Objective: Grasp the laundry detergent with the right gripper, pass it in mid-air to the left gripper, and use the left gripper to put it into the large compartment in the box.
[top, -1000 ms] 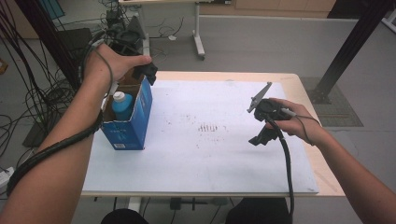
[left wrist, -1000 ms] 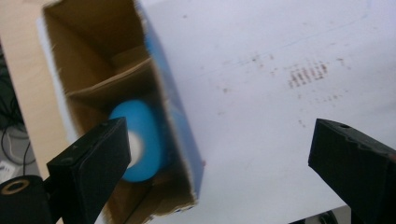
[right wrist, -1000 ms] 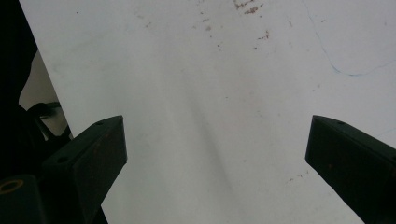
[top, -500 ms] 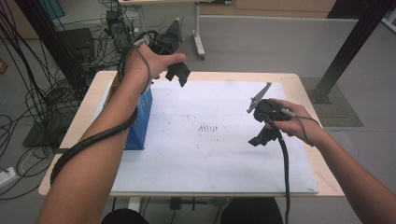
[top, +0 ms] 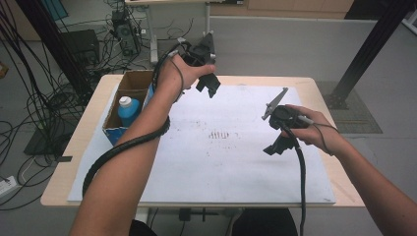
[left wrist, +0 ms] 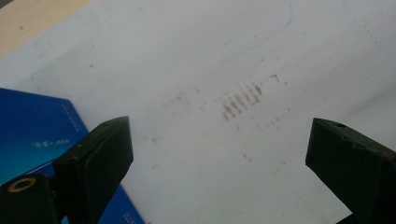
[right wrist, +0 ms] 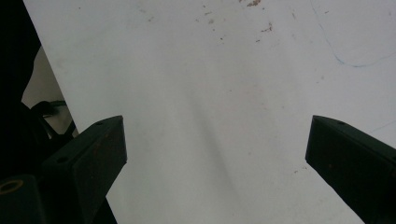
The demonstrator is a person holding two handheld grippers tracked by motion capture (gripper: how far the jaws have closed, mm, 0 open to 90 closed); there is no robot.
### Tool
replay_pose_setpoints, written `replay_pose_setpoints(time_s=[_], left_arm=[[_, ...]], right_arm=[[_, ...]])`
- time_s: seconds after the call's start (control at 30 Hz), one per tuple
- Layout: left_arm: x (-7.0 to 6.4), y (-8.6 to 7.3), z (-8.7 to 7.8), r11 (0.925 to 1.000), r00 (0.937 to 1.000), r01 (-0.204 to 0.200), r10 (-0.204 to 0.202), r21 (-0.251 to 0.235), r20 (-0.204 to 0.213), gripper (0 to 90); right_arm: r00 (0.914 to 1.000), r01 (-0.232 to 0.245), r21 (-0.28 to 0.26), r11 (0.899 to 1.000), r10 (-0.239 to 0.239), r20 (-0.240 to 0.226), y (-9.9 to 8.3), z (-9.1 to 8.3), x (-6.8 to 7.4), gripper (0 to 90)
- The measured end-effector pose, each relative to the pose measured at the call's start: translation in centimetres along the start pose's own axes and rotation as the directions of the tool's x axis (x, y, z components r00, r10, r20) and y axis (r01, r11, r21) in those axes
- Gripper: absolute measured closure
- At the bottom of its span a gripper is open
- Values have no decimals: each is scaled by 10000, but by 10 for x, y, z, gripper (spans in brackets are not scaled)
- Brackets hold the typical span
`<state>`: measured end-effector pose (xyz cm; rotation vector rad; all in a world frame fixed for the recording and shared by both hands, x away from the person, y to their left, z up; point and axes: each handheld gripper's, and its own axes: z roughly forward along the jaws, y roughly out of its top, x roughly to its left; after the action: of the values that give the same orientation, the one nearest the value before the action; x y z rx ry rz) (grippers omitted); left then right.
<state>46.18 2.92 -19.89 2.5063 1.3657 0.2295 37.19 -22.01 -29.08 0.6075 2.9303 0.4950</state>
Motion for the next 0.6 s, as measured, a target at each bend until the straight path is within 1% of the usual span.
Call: replay_pose_setpoints(time_s=[0.23,0.27,0.33,0.4,0.47,0.6], left_arm=[[-6,7,22,10000,9998,-93,94,-12,183,78],[-7,7,25,10000,9998,-19,21,-65,205,78],[-8,8,33,10000,9996,-44,43,5,284,78],[-9,8,40,10000,9992,-30,28,58,406,79],[-10,9,47,9999,9992,-89,83,140,382,79],[-10,8,62,9995,9984,-7,-11,319,571,80]], right_arm=[[10000,-42,-36,10000,42,-12,-1,-1,0,52],[10000,-30,-25,10000,30,-27,-1,-1,0,52],[10000,-3,9,10000,3,-16,-1,-2,0,53],[9999,-35,21,10000,35,-105,-1,-3,0,52],[9999,-51,22,10000,51,-156,0,-4,-1,52],[9998,-43,31,10000,43,-183,3,-6,-2,51]])
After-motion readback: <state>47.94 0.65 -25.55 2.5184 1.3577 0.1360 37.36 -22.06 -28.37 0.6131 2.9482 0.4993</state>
